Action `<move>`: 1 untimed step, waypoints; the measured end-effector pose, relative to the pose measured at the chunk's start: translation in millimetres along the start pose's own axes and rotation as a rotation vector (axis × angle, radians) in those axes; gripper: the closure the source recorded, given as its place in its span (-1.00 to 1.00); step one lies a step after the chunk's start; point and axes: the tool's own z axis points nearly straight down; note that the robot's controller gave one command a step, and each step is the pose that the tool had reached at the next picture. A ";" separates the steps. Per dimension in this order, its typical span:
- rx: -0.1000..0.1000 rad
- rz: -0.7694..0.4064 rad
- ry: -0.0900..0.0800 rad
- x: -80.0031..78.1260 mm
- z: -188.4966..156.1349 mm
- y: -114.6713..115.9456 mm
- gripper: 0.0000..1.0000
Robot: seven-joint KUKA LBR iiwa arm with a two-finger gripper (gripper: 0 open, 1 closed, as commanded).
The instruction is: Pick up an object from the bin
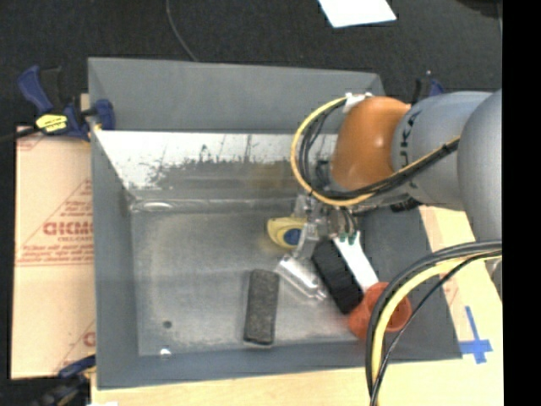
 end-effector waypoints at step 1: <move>0.000 -0.001 0.000 0.1 -0.4 0.0 1.00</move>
Offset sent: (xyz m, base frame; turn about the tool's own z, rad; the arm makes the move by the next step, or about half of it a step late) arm 0.0047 -0.0014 0.2359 -0.0665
